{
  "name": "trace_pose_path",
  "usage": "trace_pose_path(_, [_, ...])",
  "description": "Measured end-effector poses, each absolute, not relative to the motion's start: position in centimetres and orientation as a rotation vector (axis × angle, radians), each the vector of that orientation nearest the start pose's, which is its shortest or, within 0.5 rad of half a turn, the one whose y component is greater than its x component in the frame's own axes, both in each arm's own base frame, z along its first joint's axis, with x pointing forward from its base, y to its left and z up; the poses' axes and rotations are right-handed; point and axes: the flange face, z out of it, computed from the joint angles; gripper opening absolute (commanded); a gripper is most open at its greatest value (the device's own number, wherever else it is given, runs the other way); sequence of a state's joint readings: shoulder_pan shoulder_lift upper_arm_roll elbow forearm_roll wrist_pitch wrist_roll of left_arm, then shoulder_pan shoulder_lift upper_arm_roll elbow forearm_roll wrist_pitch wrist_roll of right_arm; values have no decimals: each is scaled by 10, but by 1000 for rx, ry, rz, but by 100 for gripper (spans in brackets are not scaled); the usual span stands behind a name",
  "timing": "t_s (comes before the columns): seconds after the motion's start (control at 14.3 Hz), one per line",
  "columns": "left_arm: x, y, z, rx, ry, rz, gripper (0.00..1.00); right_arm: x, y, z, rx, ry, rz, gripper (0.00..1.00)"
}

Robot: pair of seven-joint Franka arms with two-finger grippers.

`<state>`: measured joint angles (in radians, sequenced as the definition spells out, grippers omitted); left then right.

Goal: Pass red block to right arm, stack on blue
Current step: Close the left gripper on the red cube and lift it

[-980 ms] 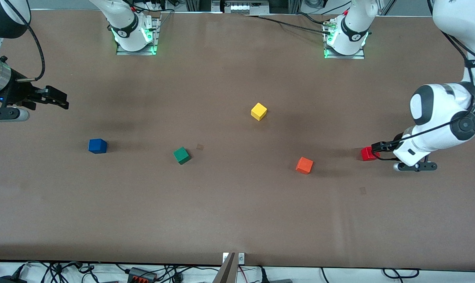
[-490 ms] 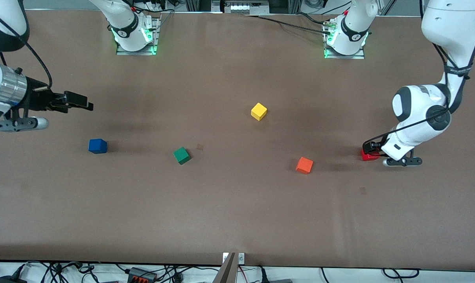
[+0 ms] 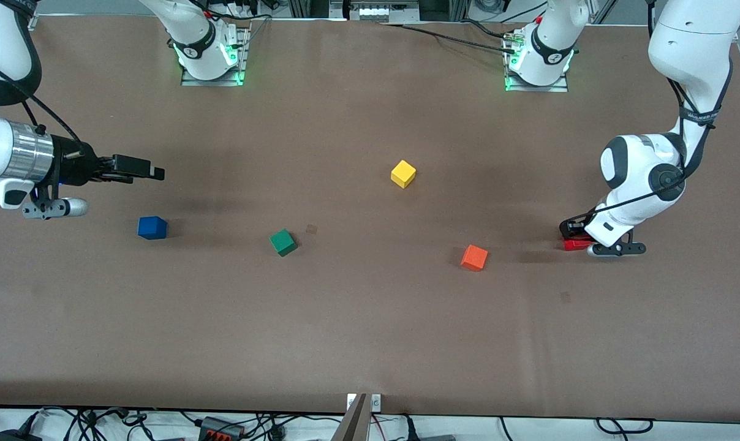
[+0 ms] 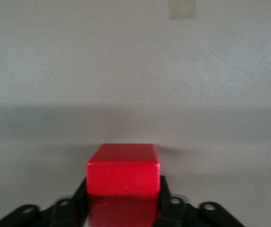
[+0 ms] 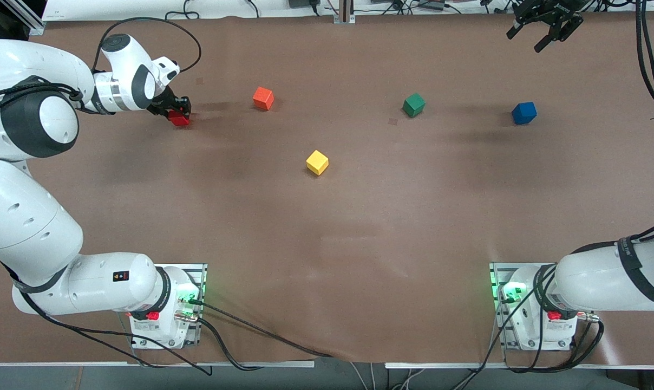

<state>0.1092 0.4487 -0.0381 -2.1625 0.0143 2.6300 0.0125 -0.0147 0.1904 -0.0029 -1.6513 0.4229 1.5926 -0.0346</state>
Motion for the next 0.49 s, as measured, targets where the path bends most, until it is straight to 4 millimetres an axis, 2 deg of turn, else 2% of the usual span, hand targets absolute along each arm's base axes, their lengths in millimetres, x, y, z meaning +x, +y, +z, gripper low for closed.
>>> trace_pose_path(0.21, [576,40,197,-3146,25,-83,23,599,40,475,-2640,75,350,100])
trace_pose_path(0.49, [603,62,246,-3081,388,-237,23,612,58,446,-2424,106,386,100])
